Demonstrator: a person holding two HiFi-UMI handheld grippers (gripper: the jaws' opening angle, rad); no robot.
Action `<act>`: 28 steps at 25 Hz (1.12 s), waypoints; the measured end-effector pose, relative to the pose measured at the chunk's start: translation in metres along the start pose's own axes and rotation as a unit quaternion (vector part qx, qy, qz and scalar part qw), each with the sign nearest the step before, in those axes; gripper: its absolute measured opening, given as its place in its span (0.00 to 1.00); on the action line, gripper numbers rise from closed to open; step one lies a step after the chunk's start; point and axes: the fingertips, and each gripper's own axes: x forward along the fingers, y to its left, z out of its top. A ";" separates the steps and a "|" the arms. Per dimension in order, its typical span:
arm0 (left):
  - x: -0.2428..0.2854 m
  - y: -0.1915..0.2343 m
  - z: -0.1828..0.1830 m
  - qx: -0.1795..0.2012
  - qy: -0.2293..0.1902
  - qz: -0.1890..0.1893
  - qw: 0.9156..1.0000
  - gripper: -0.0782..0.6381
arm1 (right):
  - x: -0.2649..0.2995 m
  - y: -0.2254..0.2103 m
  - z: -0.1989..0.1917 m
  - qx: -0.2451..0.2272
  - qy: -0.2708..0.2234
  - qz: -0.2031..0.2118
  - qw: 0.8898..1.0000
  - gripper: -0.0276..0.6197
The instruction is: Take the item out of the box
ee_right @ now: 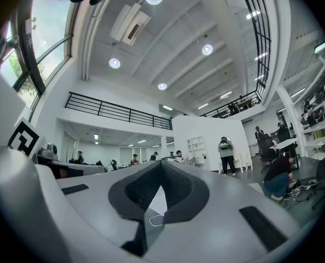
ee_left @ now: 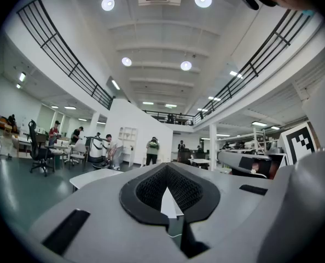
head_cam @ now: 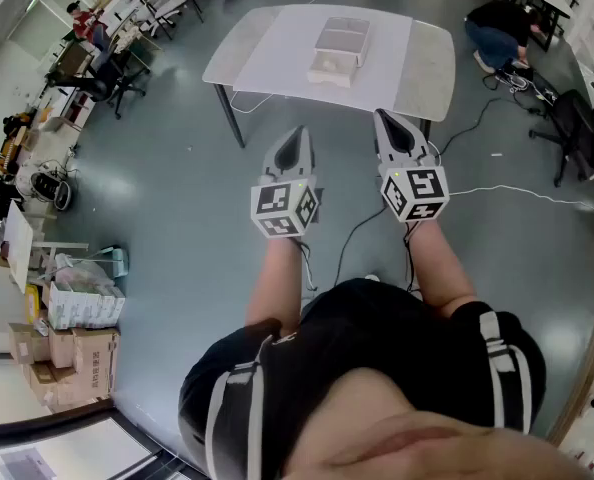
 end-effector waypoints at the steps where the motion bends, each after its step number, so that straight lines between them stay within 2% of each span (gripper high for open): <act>1: 0.001 -0.003 0.000 0.000 -0.001 0.000 1.000 0.13 | -0.001 -0.001 0.000 0.000 0.001 0.002 1.000 0.06; 12: 0.010 -0.023 0.002 0.011 -0.010 0.005 1.000 0.13 | -0.010 -0.019 0.004 0.011 -0.010 0.009 1.000 0.06; 17: 0.015 -0.035 -0.004 0.012 -0.012 0.014 1.000 0.13 | -0.011 -0.029 0.000 0.012 -0.008 0.024 1.000 0.06; 22: 0.016 -0.040 -0.002 -0.002 -0.024 0.018 1.000 0.13 | -0.009 -0.030 0.001 0.006 -0.009 0.044 0.999 0.06; 28: 0.038 -0.035 -0.004 0.008 -0.028 0.026 0.999 0.13 | 0.008 -0.041 -0.002 -0.002 -0.009 0.051 0.999 0.06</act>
